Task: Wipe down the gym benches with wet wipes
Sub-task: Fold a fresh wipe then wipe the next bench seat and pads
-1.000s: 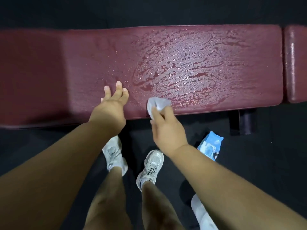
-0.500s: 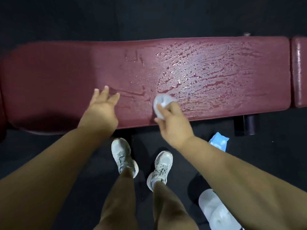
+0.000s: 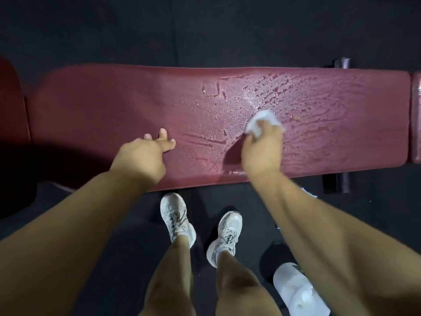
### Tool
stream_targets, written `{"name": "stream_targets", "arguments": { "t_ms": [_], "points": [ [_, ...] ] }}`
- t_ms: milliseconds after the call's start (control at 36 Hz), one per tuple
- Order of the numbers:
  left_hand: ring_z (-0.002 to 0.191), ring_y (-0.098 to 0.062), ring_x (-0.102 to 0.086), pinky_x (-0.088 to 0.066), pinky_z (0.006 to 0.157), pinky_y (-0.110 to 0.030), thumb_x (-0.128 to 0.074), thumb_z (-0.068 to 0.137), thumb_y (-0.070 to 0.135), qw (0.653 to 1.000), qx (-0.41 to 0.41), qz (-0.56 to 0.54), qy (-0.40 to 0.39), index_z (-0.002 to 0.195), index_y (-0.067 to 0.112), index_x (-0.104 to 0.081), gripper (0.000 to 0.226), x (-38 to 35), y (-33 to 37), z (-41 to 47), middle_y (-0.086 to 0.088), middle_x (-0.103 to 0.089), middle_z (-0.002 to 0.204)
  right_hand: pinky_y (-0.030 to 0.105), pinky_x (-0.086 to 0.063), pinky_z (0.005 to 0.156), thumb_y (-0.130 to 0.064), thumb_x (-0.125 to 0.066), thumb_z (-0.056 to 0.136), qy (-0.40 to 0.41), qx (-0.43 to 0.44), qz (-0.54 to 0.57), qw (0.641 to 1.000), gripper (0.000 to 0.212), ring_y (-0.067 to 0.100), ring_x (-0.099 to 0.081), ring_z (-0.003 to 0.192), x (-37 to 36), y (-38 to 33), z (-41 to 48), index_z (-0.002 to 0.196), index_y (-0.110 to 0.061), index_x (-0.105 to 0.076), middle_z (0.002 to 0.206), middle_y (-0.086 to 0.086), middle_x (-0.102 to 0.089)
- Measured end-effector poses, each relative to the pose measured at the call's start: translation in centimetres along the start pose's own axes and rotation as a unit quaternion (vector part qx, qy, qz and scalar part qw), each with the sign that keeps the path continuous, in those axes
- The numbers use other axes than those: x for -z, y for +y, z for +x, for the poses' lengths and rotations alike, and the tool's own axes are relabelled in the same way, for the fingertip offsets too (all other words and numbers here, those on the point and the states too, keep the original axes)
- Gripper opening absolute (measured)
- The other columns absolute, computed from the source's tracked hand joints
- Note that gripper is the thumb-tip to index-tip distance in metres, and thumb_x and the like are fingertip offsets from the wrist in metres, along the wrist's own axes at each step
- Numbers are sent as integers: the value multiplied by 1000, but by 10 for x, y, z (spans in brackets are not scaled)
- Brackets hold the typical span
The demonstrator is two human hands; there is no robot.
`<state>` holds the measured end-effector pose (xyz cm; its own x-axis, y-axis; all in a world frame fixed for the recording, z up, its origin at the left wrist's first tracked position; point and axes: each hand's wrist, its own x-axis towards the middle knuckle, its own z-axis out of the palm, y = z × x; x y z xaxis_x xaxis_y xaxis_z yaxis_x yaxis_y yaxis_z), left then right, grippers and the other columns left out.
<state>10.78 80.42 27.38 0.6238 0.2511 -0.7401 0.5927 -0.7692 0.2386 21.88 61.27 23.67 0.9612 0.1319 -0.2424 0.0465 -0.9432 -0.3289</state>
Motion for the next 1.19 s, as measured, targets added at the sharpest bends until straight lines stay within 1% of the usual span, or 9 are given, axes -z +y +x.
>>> {"name": "stream_targets", "arguments": {
  "t_ms": [83,194,333,472,611,750,1000,1111,1194],
  "points": [
    [140,-18,-25,-27,106,-27,-32,88,0,1000,-3,-22,1,142,45,-29,70,3,-4,1,7,-17,156,45,-51,75,-6,-50,89,-148,255,-31,955,37,38,-57,81,-25,-25,-39,126,-8,-54,121,19,-45],
    [135,-18,-35,-34,101,-27,-34,87,1,998,-7,-59,3,137,45,-39,67,8,-12,5,7,-31,152,25,-45,46,2,-69,63,-225,495,-67,837,42,25,-52,56,-21,-23,-27,104,-5,-65,89,15,-56],
    [128,-14,-44,-31,102,-17,-37,85,-5,989,-22,-127,78,136,31,-48,63,17,-24,12,9,-42,145,29,-39,87,-8,-41,93,-32,156,-78,984,35,30,-51,107,16,0,59,126,-14,-52,128,14,-44],
    [145,-17,4,-3,116,-24,-36,86,-12,993,12,-65,96,149,28,-19,76,22,-28,32,13,-3,157,22,-33,86,-10,-39,95,69,-125,-9,990,43,30,-46,118,19,-8,93,137,-11,-42,138,17,-34],
    [144,-26,12,-9,115,-32,-31,85,-19,999,50,4,-7,149,26,11,89,29,-16,36,10,29,152,27,-35,92,-10,-42,97,-3,130,-12,991,38,35,-51,101,-21,-65,52,134,-6,-45,131,19,-38],
    [144,-26,12,-8,115,-36,-33,85,-19,997,58,-19,-53,148,32,9,91,34,-22,41,13,27,152,29,-35,50,4,-61,78,-198,443,-54,873,43,25,-43,59,-23,-64,41,120,-2,-59,98,21,-52],
    [144,-27,10,-12,114,-37,-33,80,-19,993,67,-79,-59,148,38,5,97,40,-21,41,14,26,152,19,-33,92,-10,-39,95,63,59,-70,994,40,26,-50,109,21,-26,139,134,-11,-50,130,14,-40],
    [144,-23,13,-3,114,-31,-31,77,-22,991,43,-122,-26,149,35,-3,96,34,-28,35,16,17,154,6,-32,88,-3,-42,94,28,131,-26,991,34,9,-45,98,-14,-72,99,127,0,-51,121,14,-42],
    [143,-17,16,3,114,-28,-33,74,-22,992,13,-128,20,150,30,-7,96,27,-31,33,18,12,155,38,-44,94,3,-47,88,-79,311,5,947,40,38,-49,112,-39,-108,49,128,0,-53,124,26,-45]
  ]
}}
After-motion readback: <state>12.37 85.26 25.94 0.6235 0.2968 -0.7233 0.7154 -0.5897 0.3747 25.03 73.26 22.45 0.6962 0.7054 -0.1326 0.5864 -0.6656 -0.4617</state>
